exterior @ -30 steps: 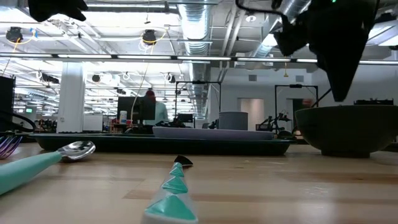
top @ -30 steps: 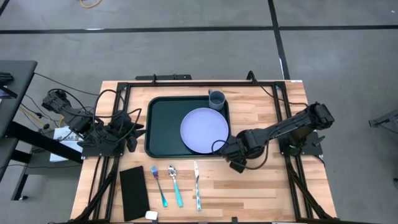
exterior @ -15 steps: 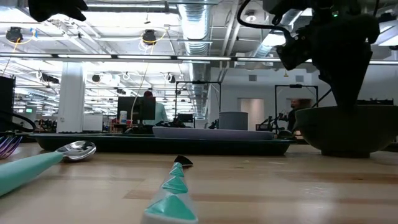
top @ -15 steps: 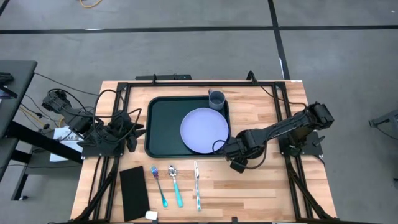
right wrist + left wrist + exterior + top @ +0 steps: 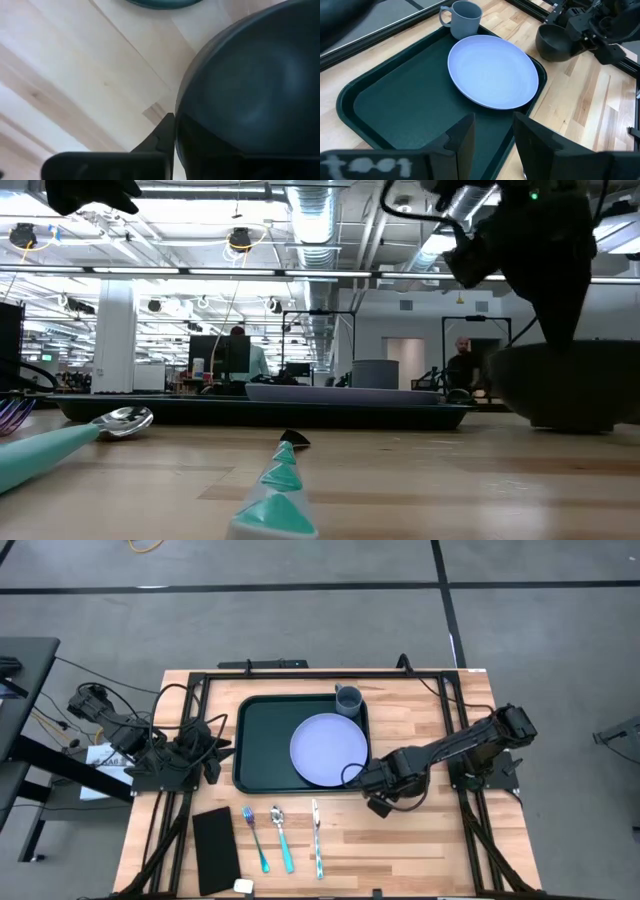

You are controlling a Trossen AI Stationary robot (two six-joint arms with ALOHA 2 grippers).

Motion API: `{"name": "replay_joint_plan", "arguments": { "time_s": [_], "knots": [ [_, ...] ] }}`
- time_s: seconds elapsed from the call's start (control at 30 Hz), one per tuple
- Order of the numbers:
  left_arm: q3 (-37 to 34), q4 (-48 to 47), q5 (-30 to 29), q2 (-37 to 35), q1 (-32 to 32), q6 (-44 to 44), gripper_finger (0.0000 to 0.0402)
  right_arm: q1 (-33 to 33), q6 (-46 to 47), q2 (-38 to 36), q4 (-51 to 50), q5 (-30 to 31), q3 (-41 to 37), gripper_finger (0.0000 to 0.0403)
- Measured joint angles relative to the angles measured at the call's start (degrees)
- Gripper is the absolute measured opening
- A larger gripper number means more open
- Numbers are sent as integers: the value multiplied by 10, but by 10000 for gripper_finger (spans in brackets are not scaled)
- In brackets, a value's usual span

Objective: Set up tray
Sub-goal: Put the black bowl on the purple plate

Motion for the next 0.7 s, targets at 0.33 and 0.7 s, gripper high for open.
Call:
{"name": "replay_joint_plan", "arguments": {
  "time_s": [0.33,0.7],
  "knots": [
    [0,-1,-5,0,0,0,122,-34,-71,0,-96,61,160,3],
    [0,1,-34,0,0,0,122,-114,-415,0,-37,40,245,1]
  ]
}}
